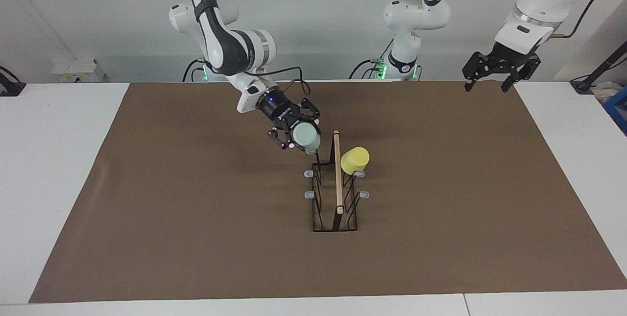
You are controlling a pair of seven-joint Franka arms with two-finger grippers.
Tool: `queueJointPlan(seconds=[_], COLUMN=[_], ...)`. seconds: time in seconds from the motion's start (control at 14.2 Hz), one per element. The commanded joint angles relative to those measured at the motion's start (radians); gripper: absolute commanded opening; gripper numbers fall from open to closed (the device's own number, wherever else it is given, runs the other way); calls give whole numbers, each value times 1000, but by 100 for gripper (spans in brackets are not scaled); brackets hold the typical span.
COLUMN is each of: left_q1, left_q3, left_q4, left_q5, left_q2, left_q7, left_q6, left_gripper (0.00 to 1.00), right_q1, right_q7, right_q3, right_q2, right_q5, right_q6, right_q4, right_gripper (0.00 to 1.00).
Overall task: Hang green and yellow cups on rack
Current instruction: 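Carry the green cup with the right gripper to the rack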
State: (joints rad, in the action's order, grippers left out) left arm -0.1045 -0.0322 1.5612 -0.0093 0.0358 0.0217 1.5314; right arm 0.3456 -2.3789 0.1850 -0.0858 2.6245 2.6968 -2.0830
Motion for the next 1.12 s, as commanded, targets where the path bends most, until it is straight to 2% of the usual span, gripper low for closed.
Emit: queueJointPlan(seconds=[0.0, 0.7, 1.05], left_q1=[3, 14, 14], left_q3=[5, 5, 5], left_q4=[6, 14, 14], left_q5=[17, 17, 17], left_q2=[-1, 6, 6], left_q7=[-17, -19, -19], left_q6=[-16, -22, -22], left_gripper=[100, 100, 100], right_q1=[0, -2, 19], right_q7=[-124, -183, -190], right_q3=[-4, -5, -5], right_q2=[-20, -65, -65], right_q5=[175, 187, 236], right_q6=[-23, -23, -23], right_q4=[1, 1, -2], right_gripper=[0, 0, 0])
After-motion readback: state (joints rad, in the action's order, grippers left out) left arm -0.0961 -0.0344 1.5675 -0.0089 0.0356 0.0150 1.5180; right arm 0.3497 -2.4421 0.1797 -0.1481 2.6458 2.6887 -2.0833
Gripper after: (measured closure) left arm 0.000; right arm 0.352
